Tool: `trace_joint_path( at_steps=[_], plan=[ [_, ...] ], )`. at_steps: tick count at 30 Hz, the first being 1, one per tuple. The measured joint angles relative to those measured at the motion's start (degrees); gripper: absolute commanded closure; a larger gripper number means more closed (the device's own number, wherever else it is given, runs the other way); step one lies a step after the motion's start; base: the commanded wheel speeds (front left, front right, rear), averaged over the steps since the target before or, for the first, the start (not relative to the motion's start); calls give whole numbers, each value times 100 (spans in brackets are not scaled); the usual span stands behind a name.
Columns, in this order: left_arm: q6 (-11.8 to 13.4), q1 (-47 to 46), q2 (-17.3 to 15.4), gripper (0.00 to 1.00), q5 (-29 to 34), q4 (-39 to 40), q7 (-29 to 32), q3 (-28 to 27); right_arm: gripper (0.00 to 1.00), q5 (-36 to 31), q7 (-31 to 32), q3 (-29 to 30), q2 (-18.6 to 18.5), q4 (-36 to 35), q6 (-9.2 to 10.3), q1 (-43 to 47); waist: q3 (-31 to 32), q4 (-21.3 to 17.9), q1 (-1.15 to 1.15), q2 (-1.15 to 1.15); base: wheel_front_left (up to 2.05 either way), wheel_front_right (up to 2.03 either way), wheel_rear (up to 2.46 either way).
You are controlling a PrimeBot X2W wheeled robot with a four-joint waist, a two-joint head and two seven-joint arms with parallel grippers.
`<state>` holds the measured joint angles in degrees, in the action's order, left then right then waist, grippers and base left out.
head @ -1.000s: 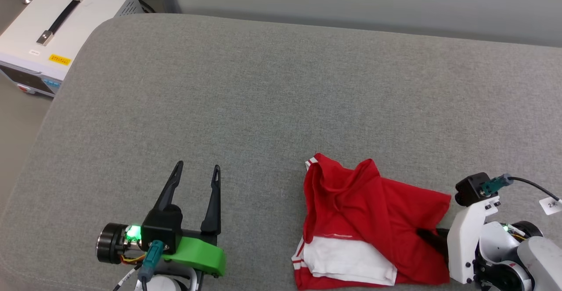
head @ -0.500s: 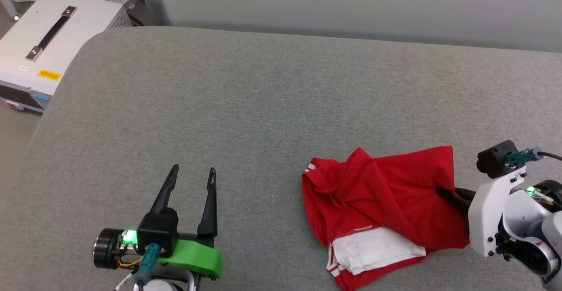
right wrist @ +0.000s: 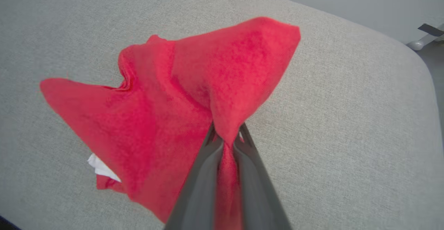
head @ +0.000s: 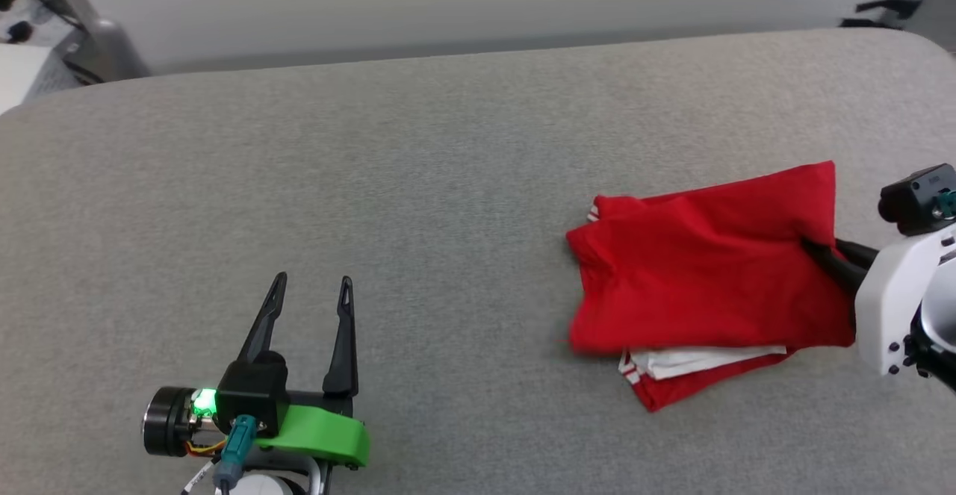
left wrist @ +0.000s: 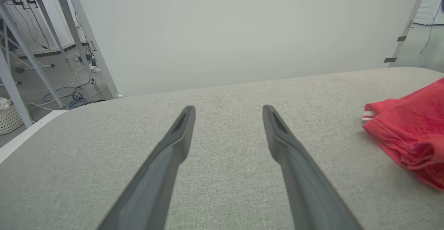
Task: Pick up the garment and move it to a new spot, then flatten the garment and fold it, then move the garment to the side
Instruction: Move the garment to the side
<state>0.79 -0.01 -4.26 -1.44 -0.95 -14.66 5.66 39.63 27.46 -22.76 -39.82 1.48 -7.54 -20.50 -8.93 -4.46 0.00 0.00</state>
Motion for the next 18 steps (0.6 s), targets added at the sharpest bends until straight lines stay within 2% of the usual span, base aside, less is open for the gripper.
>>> trace_joint_path(
  at_steps=[5, 9, 14, 18],
  plan=[
    [-5, -87, -32, 0, 47, 66, -1, 11, 100, -62, -100, 297, 5, 65, 0, -24, -168, -395, 0, 0, 0, 0, 0],
    [-5, -206, -102, 0, 57, 154, -1, 11, 100, -165, -181, 516, -56, 271, 0, -166, -402, -569, 0, 0, 0, 0, 0],
    [-12, -358, -168, 0, 88, 242, -1, 20, 100, -264, -260, 833, -235, 714, 0, -502, -759, -643, 0, 0, 0, 0, 0],
    [-36, -530, -214, 0, 90, 324, -1, 66, 100, -614, -357, 1034, -502, 1185, -1, -790, -1078, -631, 1, 0, 0, 0, 0]
  ],
)
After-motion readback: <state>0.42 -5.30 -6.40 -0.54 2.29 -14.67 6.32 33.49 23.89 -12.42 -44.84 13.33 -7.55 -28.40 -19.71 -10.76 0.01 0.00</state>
